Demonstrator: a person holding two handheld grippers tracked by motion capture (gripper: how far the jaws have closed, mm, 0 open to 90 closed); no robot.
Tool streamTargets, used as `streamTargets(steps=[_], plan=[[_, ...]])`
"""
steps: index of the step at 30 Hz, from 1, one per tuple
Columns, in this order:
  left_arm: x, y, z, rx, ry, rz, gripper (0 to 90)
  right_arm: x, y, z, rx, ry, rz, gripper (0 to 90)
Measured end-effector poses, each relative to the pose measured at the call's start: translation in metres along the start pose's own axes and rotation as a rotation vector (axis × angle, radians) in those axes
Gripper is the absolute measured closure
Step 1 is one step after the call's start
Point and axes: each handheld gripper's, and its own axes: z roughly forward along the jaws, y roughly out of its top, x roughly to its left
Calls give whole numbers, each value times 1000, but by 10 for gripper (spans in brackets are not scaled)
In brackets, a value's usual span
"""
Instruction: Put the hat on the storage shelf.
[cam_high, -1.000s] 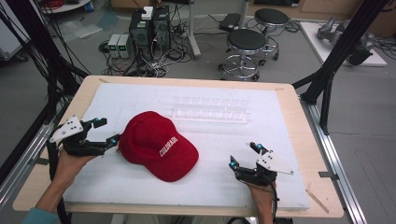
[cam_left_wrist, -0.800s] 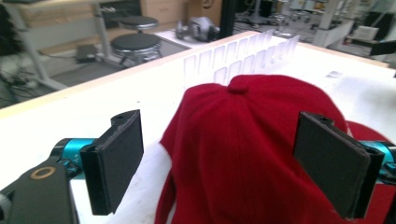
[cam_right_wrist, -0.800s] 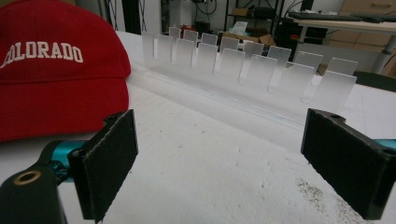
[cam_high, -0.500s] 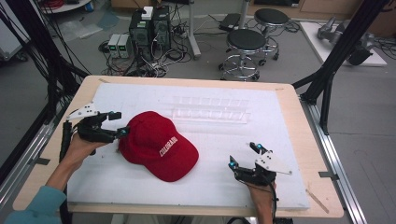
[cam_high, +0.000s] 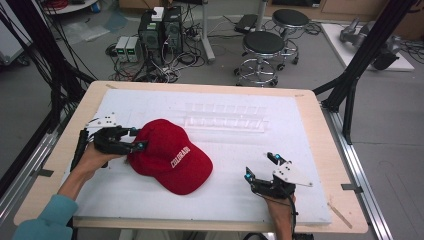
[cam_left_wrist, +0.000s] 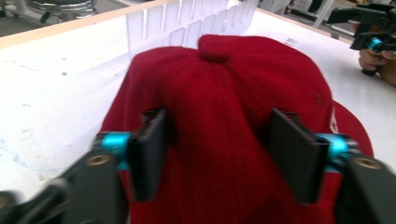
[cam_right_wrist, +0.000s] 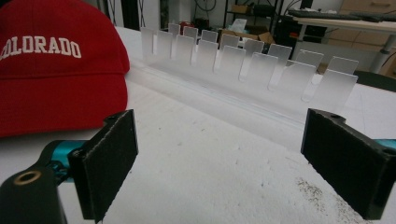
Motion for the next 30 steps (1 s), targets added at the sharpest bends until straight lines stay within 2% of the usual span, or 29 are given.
streamTargets(steps=[1,2,4,5,7,10,13,15,18,21,25,27,30], plan=[[-1,0,0,1,-5,3,415,0,0,0,0,0,0,98],[-4,1,0,10,13,12,534,0,0,0,0,0,-1,98],[-5,2,1,14,26,0,642,0,0,0,-1,0,-5,98],[-7,3,2,13,34,-33,678,0,0,0,3,-3,1,98],[-8,3,3,14,27,-52,751,0,0,0,1,-2,-1,98],[-11,4,3,26,41,-54,827,0,0,0,-1,-1,0,98],[-13,6,3,27,47,-54,849,0,0,0,0,0,-2,98],[-18,9,2,18,66,-53,851,0,0,0,0,-1,2,98],[-20,12,0,4,74,-68,851,0,0,0,1,-1,2,98],[-27,17,-2,-35,87,-48,851,0,0,0,-2,1,-7,98],[-33,24,-4,-49,102,-32,851,0,0,-1,1,0,4,98],[-43,37,-6,-80,109,-14,851,0,0,-1,0,5,4,98],[-51,48,-5,-73,130,9,852,1,0,1,4,6,-10,98]])
